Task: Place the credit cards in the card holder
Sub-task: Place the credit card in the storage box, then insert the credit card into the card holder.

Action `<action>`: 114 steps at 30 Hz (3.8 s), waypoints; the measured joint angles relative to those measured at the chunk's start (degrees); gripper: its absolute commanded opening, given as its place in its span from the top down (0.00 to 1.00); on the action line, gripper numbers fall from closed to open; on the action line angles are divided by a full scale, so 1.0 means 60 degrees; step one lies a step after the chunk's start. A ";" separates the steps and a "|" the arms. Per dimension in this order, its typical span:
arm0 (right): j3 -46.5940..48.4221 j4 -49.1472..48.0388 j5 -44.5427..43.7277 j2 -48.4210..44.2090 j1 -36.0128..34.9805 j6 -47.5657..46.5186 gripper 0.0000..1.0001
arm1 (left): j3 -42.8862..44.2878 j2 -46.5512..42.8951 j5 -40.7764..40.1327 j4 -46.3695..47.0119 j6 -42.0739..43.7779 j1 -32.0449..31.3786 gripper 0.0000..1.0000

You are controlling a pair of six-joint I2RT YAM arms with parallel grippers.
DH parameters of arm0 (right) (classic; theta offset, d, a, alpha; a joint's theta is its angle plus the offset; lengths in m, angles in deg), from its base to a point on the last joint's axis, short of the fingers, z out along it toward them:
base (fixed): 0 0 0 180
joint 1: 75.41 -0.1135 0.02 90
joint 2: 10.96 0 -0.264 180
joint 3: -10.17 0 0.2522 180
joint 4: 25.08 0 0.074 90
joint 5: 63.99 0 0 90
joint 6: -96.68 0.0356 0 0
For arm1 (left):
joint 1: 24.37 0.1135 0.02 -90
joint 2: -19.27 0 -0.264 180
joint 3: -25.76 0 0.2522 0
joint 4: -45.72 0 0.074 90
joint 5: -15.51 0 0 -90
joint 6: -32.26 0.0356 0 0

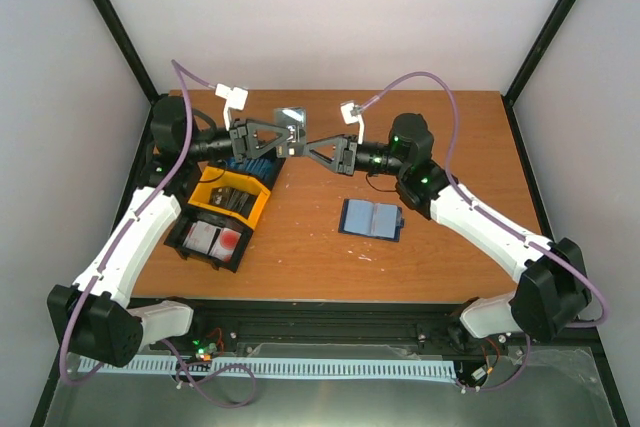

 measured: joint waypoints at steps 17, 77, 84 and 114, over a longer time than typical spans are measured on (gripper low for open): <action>0.0091 -0.4375 0.1104 0.1698 -0.0219 0.2973 0.97 | -0.0117 0.0215 0.0688 0.0627 -0.1173 0.0769 0.94; 1.0153 0.7246 -0.3716 1.0786 -0.3107 0.0732 0.90 | -0.0758 -0.1260 -0.7847 -0.6630 0.1242 0.3384 0.99; 1.0153 0.7300 -0.3996 1.0790 -0.3136 0.0936 0.68 | -0.0758 -0.1260 -0.7876 -0.6670 0.1300 0.3384 0.99; 0.0404 0.7322 -0.7391 0.2302 -0.0022 0.0040 0.47 | -0.0798 0.2983 -0.4426 -0.5136 0.1774 -0.0321 0.99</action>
